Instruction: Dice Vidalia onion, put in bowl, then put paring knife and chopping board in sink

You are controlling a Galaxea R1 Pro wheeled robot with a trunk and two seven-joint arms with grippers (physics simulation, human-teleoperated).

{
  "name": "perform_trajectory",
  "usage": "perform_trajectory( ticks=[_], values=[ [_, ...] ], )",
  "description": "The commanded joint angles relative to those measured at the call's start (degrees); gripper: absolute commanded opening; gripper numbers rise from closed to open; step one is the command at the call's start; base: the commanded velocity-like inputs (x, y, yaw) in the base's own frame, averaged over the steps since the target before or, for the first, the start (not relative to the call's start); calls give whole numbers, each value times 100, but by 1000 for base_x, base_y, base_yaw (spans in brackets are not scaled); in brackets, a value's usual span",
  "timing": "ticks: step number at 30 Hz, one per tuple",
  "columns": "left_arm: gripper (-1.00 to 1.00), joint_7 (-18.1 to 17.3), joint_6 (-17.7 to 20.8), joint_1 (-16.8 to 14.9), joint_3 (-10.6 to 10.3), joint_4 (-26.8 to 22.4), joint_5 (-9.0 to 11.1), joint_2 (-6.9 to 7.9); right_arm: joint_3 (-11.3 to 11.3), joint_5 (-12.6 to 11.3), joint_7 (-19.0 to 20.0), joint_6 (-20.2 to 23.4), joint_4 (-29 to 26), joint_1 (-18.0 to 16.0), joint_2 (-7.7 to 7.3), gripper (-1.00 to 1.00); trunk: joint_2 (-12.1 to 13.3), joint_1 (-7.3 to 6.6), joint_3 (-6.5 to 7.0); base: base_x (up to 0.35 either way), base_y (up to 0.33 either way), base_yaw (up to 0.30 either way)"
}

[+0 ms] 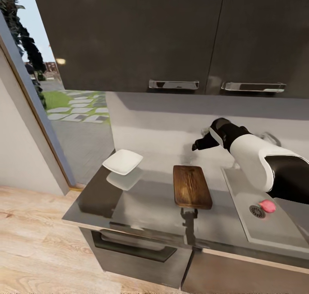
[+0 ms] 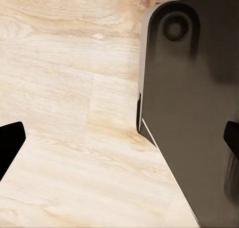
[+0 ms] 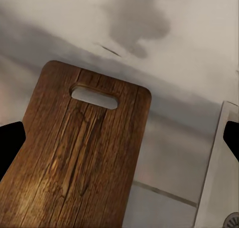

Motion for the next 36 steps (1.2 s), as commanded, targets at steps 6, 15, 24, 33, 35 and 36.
perform_trajectory(
  ticks=[6, 15, 24, 33, 35, 36],
  values=[
    [100, 12, -35, -5, -3, 11, 1, -5, 14, 55, 57, 20, 8, -3, -6, 100, -12, 3, -66, 0, 0, 0],
    [100, 13, -34, -5, -3, 11, -1, -1, 14, 57, 55, 18, 28, -3, -10, 100, -12, 3, -150, 0, 0, 0],
    [100, 3, -28, -5, 6, 11, -15, 18, 14, 63, 49, 18, 46, -3, -4, 100, -12, 3, -188, 91, 0, 0],
    [100, 3, -27, -3, 2, 11, -17, 21, 14, 63, 49, 18, 69, -3, -6, 100, -12, 3, -160, 265, 0, -94],
    [100, -2, -27, -4, -1, 11, -17, 21, 14, 63, 49, 18, 90, 0, -8, 100, -12, 3, -148, 206, 0, -174],
    [100, -4, -27, -5, -2, 11, -17, 21, 14, 63, 49, 18, 108, 3, -5, 100, -12, 3, -142, 145, 0, -161]
  ],
)
